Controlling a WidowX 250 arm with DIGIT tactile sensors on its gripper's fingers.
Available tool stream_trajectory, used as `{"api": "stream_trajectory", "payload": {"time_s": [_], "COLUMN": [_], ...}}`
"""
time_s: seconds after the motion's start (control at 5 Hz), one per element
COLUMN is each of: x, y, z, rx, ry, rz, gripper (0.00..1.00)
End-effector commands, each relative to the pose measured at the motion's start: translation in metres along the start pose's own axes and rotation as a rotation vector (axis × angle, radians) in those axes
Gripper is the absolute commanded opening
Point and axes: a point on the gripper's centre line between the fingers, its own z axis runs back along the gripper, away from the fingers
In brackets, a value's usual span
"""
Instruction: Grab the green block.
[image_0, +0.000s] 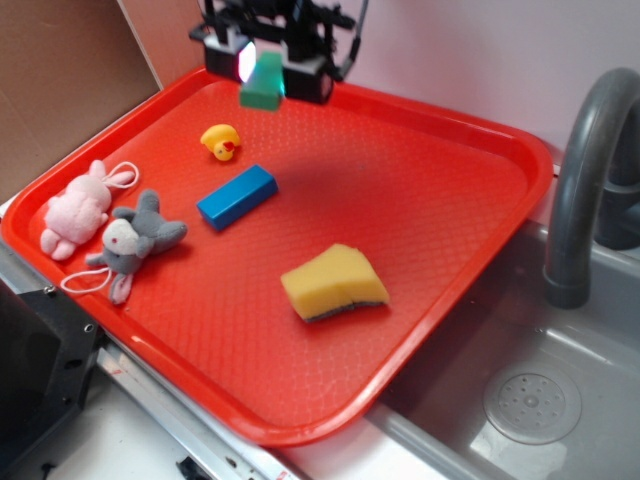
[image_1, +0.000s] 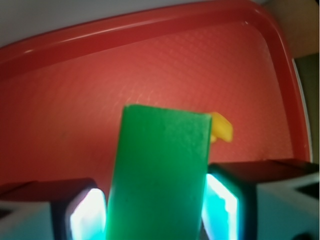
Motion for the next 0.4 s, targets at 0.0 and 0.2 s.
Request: {"api": "stream_trajectory", "payload": {"time_s": [0.0, 0.2], "x": [-0.017, -0.029], "y": [0.014, 0.014], "z": [0.072, 0.077], "rx": [-0.096, -0.055], "ry": [-0.089, -0.103], "rz": [-0.233, -0.279], "gripper": [0.0, 0.0]}}
